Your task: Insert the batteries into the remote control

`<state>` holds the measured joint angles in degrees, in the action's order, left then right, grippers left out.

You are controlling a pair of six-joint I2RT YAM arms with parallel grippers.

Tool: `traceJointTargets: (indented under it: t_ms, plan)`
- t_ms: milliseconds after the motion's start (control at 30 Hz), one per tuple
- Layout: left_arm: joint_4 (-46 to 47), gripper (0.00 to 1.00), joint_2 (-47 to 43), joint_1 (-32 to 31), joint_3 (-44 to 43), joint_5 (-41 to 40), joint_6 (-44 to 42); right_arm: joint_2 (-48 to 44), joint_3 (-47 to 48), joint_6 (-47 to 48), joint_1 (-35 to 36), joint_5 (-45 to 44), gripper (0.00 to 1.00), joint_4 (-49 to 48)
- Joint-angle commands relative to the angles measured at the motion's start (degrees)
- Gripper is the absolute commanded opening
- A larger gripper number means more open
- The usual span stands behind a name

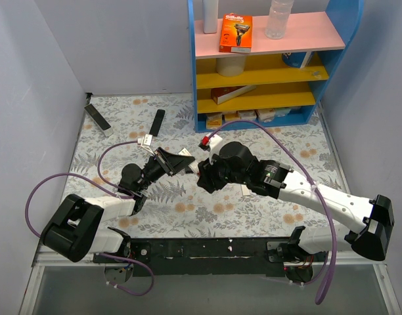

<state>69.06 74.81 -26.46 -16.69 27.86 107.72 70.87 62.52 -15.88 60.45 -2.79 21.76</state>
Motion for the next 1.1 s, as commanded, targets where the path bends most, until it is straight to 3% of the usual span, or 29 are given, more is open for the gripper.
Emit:
traceJointTargets:
  t_ms: [0,233,400,533,833,1067]
  plan:
    - [1.9,0.0,-1.0,-0.3,-1.2,1.9,0.5,-0.6,3.9,2.8,-0.6,-1.3,0.56,1.4]
    - [-1.6,0.0,-2.0,-0.3,-1.9,3.7,-0.6,-2.7,6.1,12.8,-0.7,2.3,0.59,1.5]
    - [-4.6,0.0,-2.1,-0.2,-3.3,7.1,-0.8,-6.0,4.8,33.0,-0.8,11.4,0.58,0.7]
    - [-4.5,0.0,-2.1,-0.3,-4.3,9.4,-0.3,-6.8,5.6,42.1,-0.8,15.6,0.56,3.2]
    - [-5.4,0.0,-1.2,-0.3,-7.2,14.5,-1.1,-3.5,9.6,49.3,-0.8,20.8,0.43,9.6]
    - [-6.9,0.0,-1.0,-0.3,-8.5,15.9,-2.2,-0.8,10.9,51.6,-0.8,21.2,0.42,11.2]
